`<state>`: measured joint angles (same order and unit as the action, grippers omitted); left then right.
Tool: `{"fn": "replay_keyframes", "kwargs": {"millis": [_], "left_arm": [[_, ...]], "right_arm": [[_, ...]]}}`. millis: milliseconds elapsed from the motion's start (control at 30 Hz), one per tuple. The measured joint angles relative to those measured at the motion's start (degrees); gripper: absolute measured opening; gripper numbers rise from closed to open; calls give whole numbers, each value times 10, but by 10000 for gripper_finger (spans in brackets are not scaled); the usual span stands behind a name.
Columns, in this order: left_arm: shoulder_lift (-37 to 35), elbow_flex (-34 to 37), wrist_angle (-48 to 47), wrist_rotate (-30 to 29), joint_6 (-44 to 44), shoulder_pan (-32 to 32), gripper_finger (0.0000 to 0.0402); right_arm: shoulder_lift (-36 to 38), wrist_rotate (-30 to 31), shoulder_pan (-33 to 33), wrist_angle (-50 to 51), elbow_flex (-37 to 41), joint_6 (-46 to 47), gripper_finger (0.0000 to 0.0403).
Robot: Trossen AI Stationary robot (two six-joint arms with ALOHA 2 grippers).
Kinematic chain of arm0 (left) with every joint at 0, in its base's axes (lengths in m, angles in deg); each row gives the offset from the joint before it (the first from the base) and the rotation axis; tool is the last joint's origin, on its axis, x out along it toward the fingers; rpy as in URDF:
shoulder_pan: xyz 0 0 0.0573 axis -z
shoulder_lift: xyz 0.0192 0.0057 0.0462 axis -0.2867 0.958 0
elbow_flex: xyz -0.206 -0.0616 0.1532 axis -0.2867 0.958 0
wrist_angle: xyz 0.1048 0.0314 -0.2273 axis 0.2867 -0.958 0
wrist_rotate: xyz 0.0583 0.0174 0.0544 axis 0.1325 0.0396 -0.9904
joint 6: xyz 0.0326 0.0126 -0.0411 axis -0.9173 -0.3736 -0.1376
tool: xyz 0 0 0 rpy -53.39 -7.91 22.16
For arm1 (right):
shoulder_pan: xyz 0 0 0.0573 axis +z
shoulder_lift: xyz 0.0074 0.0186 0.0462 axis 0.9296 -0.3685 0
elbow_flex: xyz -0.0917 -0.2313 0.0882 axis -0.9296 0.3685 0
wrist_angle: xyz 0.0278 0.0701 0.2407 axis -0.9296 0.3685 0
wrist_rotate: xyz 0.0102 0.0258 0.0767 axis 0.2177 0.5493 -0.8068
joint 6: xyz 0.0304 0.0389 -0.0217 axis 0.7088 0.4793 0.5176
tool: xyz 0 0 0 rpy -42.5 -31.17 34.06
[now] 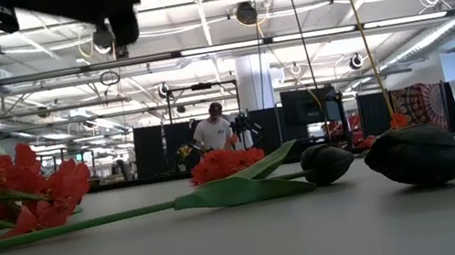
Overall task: Sort flowers into vase by color
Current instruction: Put the bottom orange flowers into the top green vase
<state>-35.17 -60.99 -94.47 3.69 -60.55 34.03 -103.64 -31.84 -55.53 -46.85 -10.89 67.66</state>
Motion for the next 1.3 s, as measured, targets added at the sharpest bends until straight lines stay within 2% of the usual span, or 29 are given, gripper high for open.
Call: {"fn": "replay_keyframes", "kwargs": {"millis": [267,1033,1300], "left_arm": [[0,0,0,0,0,0,80],[0,0,17,0,0,0,80],[0,0,99,-60,1,0,80]], "right_arm": [[63,0,-1,87,0,-4,203],[71,0,-1,92,0,-4,203],[71,0,-1,91,0,-4,203]]}}
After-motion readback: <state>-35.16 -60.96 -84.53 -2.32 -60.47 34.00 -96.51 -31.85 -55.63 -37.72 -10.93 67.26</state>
